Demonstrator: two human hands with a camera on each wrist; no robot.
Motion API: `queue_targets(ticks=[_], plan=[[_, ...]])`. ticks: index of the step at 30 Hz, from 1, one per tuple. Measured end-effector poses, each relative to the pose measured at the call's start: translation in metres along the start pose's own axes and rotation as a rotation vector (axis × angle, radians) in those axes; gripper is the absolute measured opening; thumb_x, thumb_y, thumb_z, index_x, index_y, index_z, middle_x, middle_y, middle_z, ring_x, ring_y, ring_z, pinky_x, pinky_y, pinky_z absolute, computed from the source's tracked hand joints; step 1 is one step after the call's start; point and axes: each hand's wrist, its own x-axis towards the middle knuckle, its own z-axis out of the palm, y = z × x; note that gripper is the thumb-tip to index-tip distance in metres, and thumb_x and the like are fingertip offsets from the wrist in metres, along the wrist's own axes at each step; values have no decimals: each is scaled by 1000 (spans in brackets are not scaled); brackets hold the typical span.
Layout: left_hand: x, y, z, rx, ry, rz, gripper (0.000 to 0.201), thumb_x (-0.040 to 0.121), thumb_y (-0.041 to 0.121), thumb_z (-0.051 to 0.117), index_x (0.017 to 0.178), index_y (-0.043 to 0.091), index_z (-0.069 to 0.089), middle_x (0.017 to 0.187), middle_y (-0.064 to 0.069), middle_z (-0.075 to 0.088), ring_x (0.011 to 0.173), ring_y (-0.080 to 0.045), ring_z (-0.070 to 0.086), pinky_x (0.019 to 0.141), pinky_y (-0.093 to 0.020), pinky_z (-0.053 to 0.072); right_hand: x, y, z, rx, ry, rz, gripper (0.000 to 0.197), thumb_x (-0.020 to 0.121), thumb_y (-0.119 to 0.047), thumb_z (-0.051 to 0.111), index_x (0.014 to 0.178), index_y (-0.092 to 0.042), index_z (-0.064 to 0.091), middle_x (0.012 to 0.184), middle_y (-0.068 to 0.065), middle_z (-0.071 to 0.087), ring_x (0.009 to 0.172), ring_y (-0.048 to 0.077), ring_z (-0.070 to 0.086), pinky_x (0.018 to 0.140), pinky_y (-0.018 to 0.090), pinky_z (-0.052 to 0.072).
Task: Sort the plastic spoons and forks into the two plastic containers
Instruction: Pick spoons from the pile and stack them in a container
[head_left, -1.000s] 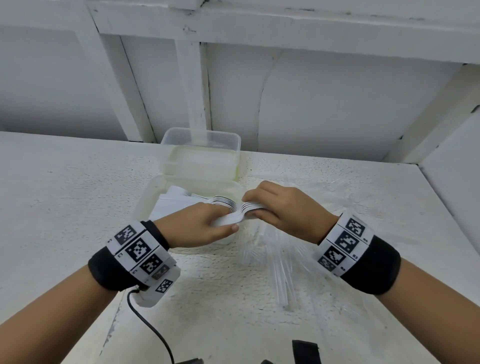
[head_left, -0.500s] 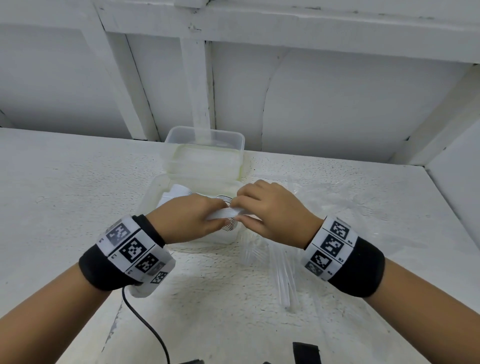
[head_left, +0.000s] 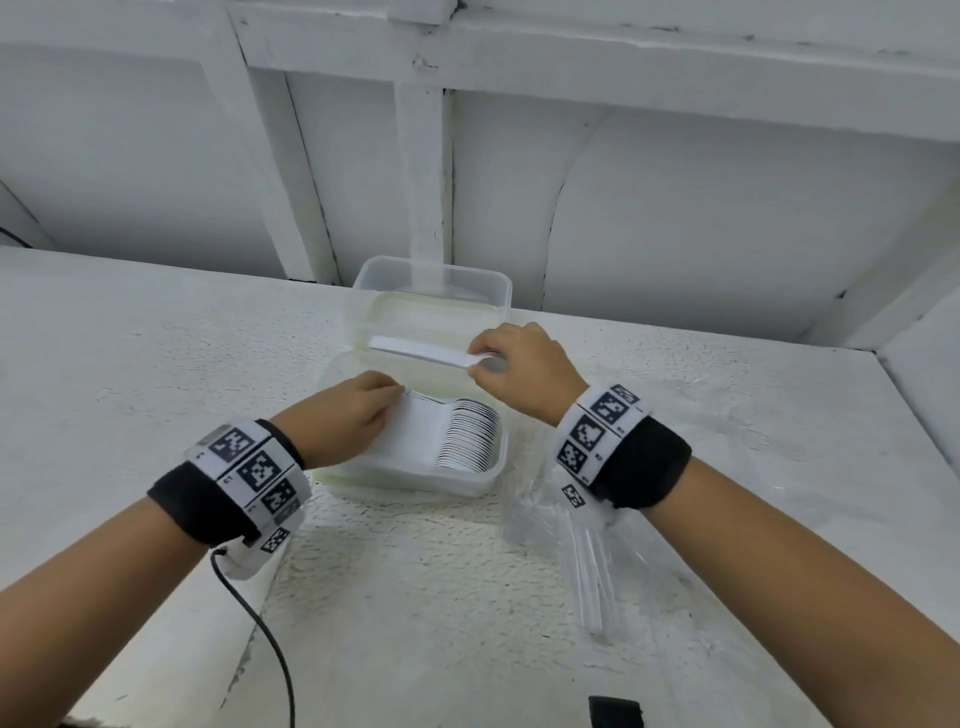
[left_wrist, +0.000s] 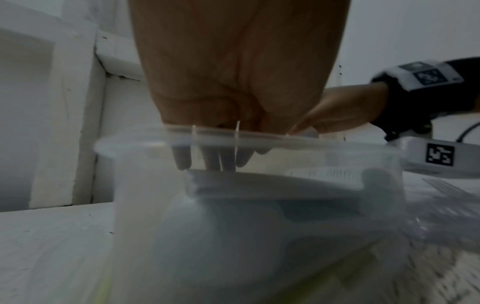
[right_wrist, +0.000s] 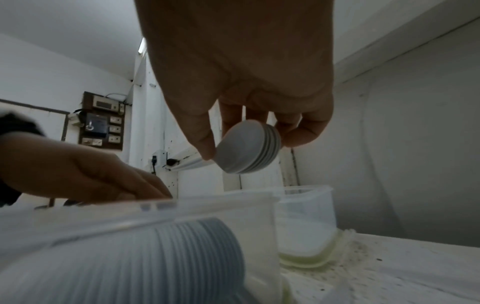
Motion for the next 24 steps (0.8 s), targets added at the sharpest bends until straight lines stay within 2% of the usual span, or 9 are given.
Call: queue_targets(ticks=[2,4,9,11,14,17,20,22,24], plan=[[0,3,2,58,-1,14,58,93,32,18,135,5,47,135,-14,46,119,-31,46,101,-37,37,6,-13,7,-61,-21,-17,30,92,-31,50,119,-23,59,122,-3,58,117,26,42,96,40,35],[1,-1,6,65,41,38,74,82,41,11,123,2,59,119,-20,56,102,-39,54,88,-47,46,11,-22,17,-99,-24,-19,30,92,-31,49,120,-24,58,123,-3,58,117,26,41,93,39,33],[0,-4,12,51,60,55,63,81,31,18,105,-1,67,100,-21,60,80,-39,58,71,-49,52,12,-31,36,-135,-9,-23,29,93,-28,47,120,-22,54,120,-2,58,114,27,42,86,37,35],[-1,-2,11,34,44,33,60,80,28,20,102,0,68,99,-21,58,81,-41,57,70,-50,52,10,-31,42,-181,-16,-50,28,93,-27,46,119,-22,53,120,-2,58,113,27,43,85,38,37],[-4,2,10,33,57,-18,57,80,27,22,104,1,67,104,-20,57,89,-44,53,79,-49,49,6,-30,48,-226,-18,-62,27,92,-22,44,118,-20,53,117,1,58,110,27,45,77,35,37],[-4,3,10,26,66,-11,69,76,35,14,111,2,65,108,-18,56,96,-42,51,83,-48,47,3,-30,51,-275,-23,-52,24,91,-15,44,113,-16,54,102,3,60,102,27,50,63,29,31],[-3,1,10,0,30,-6,65,79,33,18,107,1,67,102,-18,58,91,-41,55,80,-48,49,5,-31,48,-292,-79,-14,20,91,-10,44,105,-13,58,83,3,53,85,27,57,50,24,25],[-4,-1,10,-29,4,-18,65,80,33,19,109,0,67,103,-19,59,92,-41,56,81,-46,49,9,-30,43,-287,-125,-11,23,92,-13,45,109,-14,61,93,4,60,86,27,58,58,23,35],[-4,1,9,-56,60,-1,61,83,32,22,111,1,66,105,-18,60,95,-39,56,84,-43,47,12,-29,38,-268,-164,-10,24,93,-20,48,112,-16,62,105,5,63,95,27,60,68,27,40]])
